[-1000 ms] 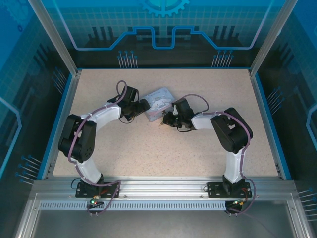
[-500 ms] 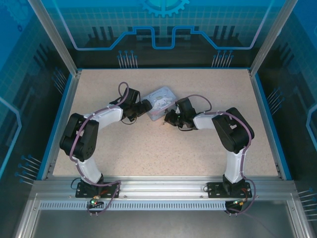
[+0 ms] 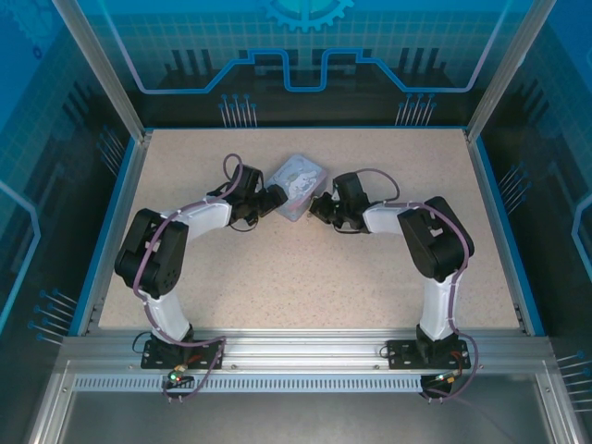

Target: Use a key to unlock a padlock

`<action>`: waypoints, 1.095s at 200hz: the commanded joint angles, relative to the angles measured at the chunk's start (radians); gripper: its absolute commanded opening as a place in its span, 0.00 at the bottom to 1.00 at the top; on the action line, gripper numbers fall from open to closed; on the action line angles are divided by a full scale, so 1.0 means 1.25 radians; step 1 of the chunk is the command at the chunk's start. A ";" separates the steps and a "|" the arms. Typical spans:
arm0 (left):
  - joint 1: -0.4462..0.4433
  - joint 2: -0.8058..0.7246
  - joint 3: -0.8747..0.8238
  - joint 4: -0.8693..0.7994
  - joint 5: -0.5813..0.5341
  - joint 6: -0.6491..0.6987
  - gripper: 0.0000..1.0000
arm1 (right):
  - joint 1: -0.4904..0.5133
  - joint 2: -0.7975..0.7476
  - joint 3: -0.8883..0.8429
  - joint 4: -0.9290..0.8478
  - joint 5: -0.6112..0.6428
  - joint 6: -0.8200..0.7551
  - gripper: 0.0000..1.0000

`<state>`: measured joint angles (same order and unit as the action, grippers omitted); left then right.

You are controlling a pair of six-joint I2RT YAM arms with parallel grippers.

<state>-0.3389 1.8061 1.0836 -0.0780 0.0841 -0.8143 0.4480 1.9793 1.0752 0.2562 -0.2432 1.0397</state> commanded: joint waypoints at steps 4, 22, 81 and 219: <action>-0.014 0.046 -0.028 -0.077 0.009 -0.004 0.83 | -0.019 0.011 0.030 0.028 -0.005 0.006 0.00; -0.013 0.051 -0.022 -0.079 0.010 -0.004 0.82 | -0.036 0.012 0.037 0.005 -0.009 -0.011 0.00; -0.013 0.054 -0.015 -0.084 0.012 -0.006 0.82 | -0.083 0.003 0.031 -0.032 -0.016 -0.053 0.00; -0.012 0.063 0.015 -0.104 0.008 0.006 0.81 | -0.151 0.031 0.098 -0.317 -0.127 -0.304 0.00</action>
<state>-0.3641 1.8370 1.1118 -0.0731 0.1486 -0.8204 0.2993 1.9877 1.1999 -0.0673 -0.3710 0.7277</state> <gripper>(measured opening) 0.816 0.077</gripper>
